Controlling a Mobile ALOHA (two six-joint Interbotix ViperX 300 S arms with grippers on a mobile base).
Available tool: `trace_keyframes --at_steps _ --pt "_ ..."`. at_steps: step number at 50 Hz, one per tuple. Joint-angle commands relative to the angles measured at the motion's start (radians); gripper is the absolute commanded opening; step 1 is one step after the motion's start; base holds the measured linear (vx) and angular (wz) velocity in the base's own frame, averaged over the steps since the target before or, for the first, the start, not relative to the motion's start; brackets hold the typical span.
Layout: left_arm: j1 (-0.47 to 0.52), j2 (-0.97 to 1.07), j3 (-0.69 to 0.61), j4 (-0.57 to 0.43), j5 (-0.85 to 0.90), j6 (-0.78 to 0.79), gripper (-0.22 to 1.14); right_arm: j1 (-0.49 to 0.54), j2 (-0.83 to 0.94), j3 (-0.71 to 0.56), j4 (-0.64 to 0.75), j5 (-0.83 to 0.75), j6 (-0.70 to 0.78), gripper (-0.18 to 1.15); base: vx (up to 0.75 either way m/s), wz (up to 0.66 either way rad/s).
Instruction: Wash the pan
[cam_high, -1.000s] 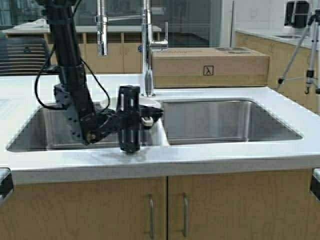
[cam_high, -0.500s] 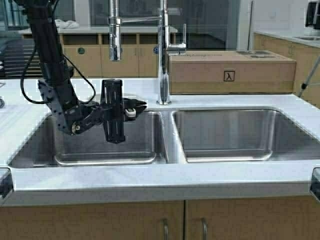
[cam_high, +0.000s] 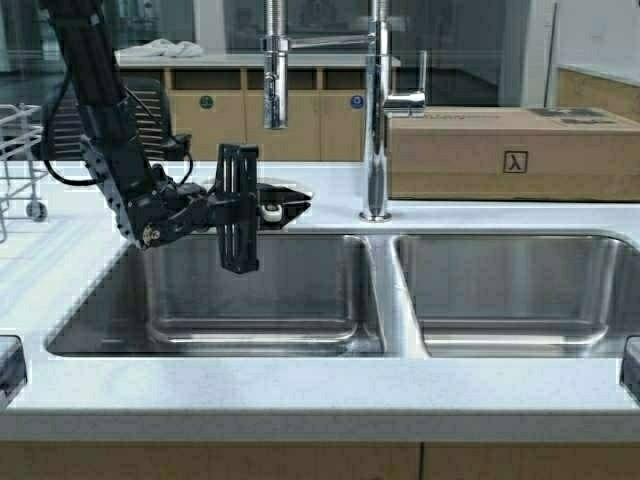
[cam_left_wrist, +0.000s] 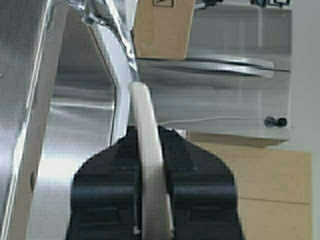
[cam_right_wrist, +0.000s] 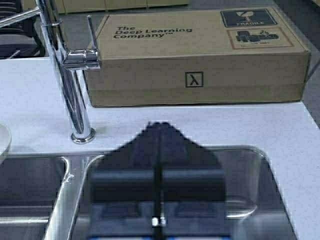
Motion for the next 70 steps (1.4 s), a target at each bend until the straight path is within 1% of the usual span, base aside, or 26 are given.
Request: trace_keyframes --at_steps 1,11,22,28,34,37,39,42,46,49,51,52,59,70 --pt "-0.018 -0.087 0.032 0.032 -0.018 0.005 0.03 -0.002 0.025 -0.046 -0.002 -0.003 -0.002 0.06 0.08 0.11" --pt "-0.052 -0.107 0.109 0.041 -0.081 0.005 0.03 0.000 0.067 -0.066 -0.003 0.009 0.000 0.06 0.07 0.09" --pt "-0.086 -0.106 0.190 0.041 -0.141 0.012 0.03 0.000 0.091 -0.130 -0.026 0.040 -0.005 0.06 0.06 0.05" --pt "-0.094 -0.104 0.212 0.040 -0.179 0.035 0.03 0.000 0.167 -0.178 -0.037 0.041 -0.005 0.06 0.05 0.03" --pt "-0.094 -0.103 0.227 0.040 -0.193 0.041 0.03 0.009 0.295 -0.249 -0.037 0.031 0.000 0.08 0.03 0.01" --pt "-0.095 -0.104 0.238 0.040 -0.195 0.043 0.03 0.026 0.365 -0.298 -0.038 0.026 0.000 0.15 0.03 0.01" --pt "-0.097 -0.106 0.247 0.040 -0.195 0.044 0.03 0.037 0.417 -0.333 -0.040 0.020 -0.002 0.23 0.02 0.00" --pt "-0.098 -0.106 0.259 0.038 -0.196 0.049 0.03 0.051 0.494 -0.391 -0.049 0.011 -0.003 0.41 0.02 0.01" --pt "-0.098 -0.107 0.276 0.038 -0.202 0.057 0.03 0.074 0.597 -0.482 -0.078 0.009 -0.003 0.72 0.02 0.00" --pt "-0.098 -0.106 0.287 0.040 -0.212 0.063 0.03 0.091 0.670 -0.549 -0.109 0.014 -0.002 0.92 0.01 0.01" --pt "-0.098 -0.104 0.291 0.038 -0.216 0.064 0.03 0.101 0.718 -0.598 -0.126 0.018 0.000 1.02 0.01 0.01" --pt "-0.098 -0.103 0.293 0.038 -0.218 0.066 0.03 0.106 0.741 -0.621 -0.133 0.025 0.000 1.05 0.01 0.00" --pt "-0.098 -0.100 0.296 0.038 -0.222 0.069 0.03 0.112 0.884 -0.765 -0.164 0.035 0.009 1.03 0.00 0.00" --pt "-0.098 -0.087 0.290 0.038 -0.224 0.071 0.03 0.112 1.029 -0.910 -0.184 0.057 0.011 1.04 0.00 0.00"
